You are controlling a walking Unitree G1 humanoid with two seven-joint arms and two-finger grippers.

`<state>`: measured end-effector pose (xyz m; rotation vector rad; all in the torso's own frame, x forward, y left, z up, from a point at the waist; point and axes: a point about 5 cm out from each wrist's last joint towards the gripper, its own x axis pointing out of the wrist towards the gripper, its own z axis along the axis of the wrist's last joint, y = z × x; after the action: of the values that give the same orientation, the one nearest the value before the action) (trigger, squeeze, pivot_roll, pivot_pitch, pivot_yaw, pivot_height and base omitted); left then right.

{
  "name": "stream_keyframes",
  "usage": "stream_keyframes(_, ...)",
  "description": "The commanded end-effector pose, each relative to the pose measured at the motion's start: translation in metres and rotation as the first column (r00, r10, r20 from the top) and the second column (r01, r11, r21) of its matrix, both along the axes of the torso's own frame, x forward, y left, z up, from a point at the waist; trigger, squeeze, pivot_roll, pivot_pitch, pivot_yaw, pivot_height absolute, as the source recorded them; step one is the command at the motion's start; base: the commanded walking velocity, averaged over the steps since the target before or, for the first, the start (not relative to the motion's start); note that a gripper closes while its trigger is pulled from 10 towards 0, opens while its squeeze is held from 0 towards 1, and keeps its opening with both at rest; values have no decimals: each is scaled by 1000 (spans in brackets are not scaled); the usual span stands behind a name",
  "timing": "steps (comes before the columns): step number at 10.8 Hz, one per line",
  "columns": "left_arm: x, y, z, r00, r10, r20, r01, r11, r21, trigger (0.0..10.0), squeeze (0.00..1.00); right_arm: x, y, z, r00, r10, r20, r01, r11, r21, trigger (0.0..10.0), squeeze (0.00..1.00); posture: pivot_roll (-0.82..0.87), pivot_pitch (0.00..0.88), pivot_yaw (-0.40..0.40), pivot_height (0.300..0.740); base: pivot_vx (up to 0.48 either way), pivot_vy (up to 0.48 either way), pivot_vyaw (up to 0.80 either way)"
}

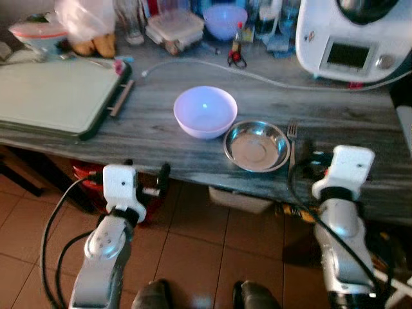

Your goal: Setting the table

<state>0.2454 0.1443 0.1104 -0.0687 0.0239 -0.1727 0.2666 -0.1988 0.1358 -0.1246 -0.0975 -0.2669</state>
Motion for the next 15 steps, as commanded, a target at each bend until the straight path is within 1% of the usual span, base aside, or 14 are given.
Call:
stream_keyframes(1, -1, 0, -8, 1000, 1, -29, -1, 1000, -2, 10000, 0, 0, 4, -6, 1000, 20, -19, -20, 1000, 2, 10000, 0, 6, 53, 14, 740, 0, 0, -800)
stream_keyframes(3, 4, -3, -3, 1000, -6, -8, 6, 1000, -5, 10000, 0, 3, 3, -3, 1000, 28, -8, -28, 1000, 0, 10000, 0, 7, 57, 13, 740, -120, 0, -709)
stream_keyframes(4, 10, -3, 0, 1000, -6, -1, 6, 1000, -7, 10000, 0, 7, 4, 1, 1000, 30, 3, -30, 999, 10, 10000, 0, -4, 61, 18, 740, -244, 0, 0)
stream_keyframes(5, 12, -3, 2, 1000, -18, 10, 18, 1000, -1, 10000, 0, 11, 4, 5, 999, 38, 24, -38, 999, -5, 10000, 0, 6, 64, 22, 740, -251, 0, 0)
stream_keyframes(6, 14, 3, 6, 1000, 2, 25, -2, 1000, -1, 10000, 0, 12, 0, 1, 1000, 25, 16, -25, 1000, -2, 10000, 0, 11, 66, 19, 740, -270, 0, 0)
stream_keyframes(7, 13, 6, 15, 999, 21, 45, -21, 1000, -12, 10000, 0, 12, 1, 6, 999, 36, 30, -35, 999, -12, 10000, 0, 9, 67, 18, 740, -270, 0, 0)
stream_keyframes(9, 16, 4, 22, 998, 20, 63, -19, 1000, -22, 10000, 0, 15, 1, 5, 999, 37, 28, -37, 999, -6, 10000, 0, 22, 67, 21, 740, -291, 0, 0)
stream_keyframes(10, 19, 4, 25, 998, 11, 69, -10, 1000, -18, 10000, 0, 17, 5, 6, 999, 44, 31, -44, 999, -3, 10000, 0, 25, 69, 22, 740, -270, 0, 0)
stream_keyframes(11, 20, 6, 23, 998, 8, 65, -7, 1000, -11, 10000, 0, 18, 7, 3, 998, 50, 29, -50, 999, 2, 10000, 0, 26, 57, 29, 740, 0, 0, 0)
stream_keyframes(12, 19, 5, 17, 999, -1, 44, 1, 1000, -11, 10000, 0, 16, 5, -1, 999, 36, 26, -36, 999, 6, 10000, 0, 22, 46, 38, 740, 0, 0, 0)
stream_keyframes(13, 19, 0, 20, 998, -31, 50, 32, 999, -16, 10000, 0, 19, 3, 4, 999, 28, 37, -29, 1000, 12, 10000, 0, 24, 55, 32, 740, 0, 0, 0)
stream_keyframes(14, 21, 0, 18, 998, -43, 49, 42, 999, 14, 10000, 0, 22, 4, 0, 999, 39, 23, -39, 999, 4, 10000, 0, 30, 57, 26, 740, 0, 0, 0)
stream_keyframes(15, 23, 7, 18, 999, 4, 37, -4, 1000, -13, 10000, 0, 23, 3, 1, 999, 28, 20, -28, 999, 20, 10000, 0, 25, 64, 27, 740, 0, 0, 0)
